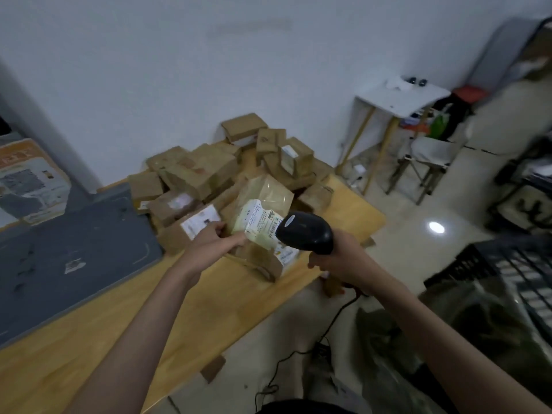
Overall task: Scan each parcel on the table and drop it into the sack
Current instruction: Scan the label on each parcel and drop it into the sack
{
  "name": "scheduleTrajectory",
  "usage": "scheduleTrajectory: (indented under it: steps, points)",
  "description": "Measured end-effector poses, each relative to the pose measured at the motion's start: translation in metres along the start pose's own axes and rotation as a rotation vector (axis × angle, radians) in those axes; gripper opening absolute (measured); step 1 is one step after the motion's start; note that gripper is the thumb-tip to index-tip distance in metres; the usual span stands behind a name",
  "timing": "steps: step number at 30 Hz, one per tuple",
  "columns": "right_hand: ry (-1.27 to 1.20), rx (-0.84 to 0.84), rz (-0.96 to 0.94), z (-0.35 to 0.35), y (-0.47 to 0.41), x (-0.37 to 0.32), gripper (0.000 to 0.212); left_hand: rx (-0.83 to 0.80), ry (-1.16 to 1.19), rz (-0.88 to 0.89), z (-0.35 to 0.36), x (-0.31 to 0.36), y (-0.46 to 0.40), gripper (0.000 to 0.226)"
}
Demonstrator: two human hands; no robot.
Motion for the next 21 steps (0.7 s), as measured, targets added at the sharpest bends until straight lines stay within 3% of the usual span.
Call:
scheduleTrajectory:
  steps: [2, 8, 12, 15, 17, 21]
  points:
    - [-0.069, 0.059, 0.068, -0.007, 0.023, 0.023, 0.027, -0.059, -0.04, 0.03, 0.033, 0.008, 0.0, 0.094]
    - [-0.33, 0.273, 0.26, -0.025, 0.103, 0.098, 0.03, -0.284, -0.15, 0.076, 0.149, 0.034, 0.013, 0.057]
    - [-0.531, 0.387, 0.341, -0.034, 0.152, 0.139, 0.039, -0.411, -0.278, 0.074, 0.223, 0.04, 0.025, 0.064]
    - [-0.605, 0.463, 0.424, -0.044, 0.189, 0.167, 0.03, -0.491, -0.38, 0.034, 0.277, 0.031, 0.03, 0.028]
    - [-0.642, 0.512, 0.485, -0.048, 0.211, 0.188, 0.026, -0.527, -0.441, 0.026, 0.311, 0.023, 0.033, 0.035]
    - [-0.712, 0.571, 0.6, -0.052, 0.252, 0.23, 0.024, -0.55, -0.469, -0.041, 0.375, 0.006, 0.036, 0.07]
Point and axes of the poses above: each hand's wrist, its own y-axis away from the middle knuckle, its own z-axis out of the palm, x = y × z, the point moved 4 cm from there along -y, towards the middle knuckle, and after that the axes turned 9 degrees about -z, right-handed, at the moved point
